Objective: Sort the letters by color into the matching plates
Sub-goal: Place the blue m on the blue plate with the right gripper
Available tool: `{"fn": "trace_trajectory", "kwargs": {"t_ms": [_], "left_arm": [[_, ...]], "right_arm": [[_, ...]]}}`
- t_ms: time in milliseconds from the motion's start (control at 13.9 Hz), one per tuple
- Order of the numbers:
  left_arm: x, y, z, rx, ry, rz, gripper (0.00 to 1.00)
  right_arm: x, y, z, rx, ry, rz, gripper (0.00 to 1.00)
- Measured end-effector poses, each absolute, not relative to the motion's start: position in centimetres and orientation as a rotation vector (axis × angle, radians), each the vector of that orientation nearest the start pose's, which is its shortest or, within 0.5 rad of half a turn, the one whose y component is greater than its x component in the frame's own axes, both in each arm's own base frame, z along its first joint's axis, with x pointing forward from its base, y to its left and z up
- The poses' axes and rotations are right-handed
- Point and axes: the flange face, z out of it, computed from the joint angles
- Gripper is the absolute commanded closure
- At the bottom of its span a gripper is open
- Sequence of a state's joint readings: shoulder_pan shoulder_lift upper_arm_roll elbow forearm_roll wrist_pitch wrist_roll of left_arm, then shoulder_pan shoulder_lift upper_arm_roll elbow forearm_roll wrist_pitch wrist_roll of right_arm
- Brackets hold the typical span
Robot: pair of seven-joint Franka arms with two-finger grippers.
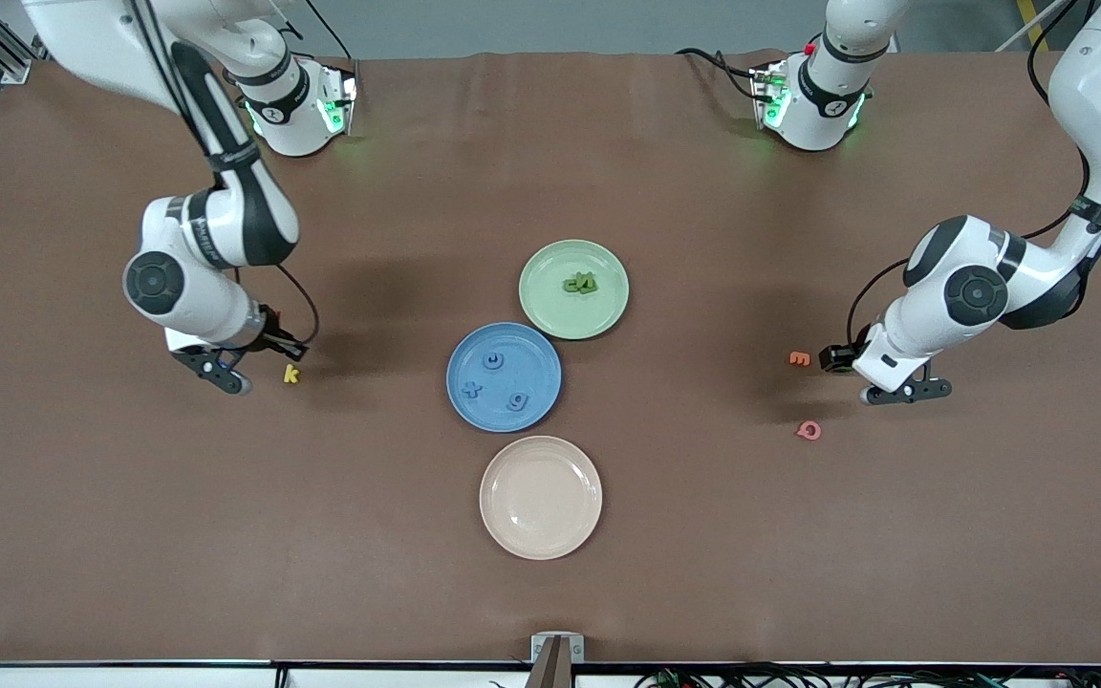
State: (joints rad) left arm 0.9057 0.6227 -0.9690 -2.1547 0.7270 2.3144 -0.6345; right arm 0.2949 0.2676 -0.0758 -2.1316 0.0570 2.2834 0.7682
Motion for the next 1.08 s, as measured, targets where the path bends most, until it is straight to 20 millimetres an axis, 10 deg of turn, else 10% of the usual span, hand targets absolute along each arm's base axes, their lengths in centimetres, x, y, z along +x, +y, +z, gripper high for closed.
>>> {"fn": "trace_trajectory", "kwargs": {"t_ms": [215, 574, 1076], "left_arm": [[54.2, -2.7, 21.0, -3.158, -0.095, 0.085, 0.32], [53.7, -2.7, 20.6, -3.14, 0.001, 0.032, 0.36], [53.8, -2.6, 20.5, -3.16, -0.002, 0.001, 0.39]], "right_arm": [[54.7, 23.1, 30.8, -2.966, 1.069, 0.089, 1.0], [54.6, 37.1, 27.8, -2.841, 1.324, 0.051, 1.0], [55.4, 44.7, 23.3, -2.756, 1.435, 0.011, 0.99]]}}
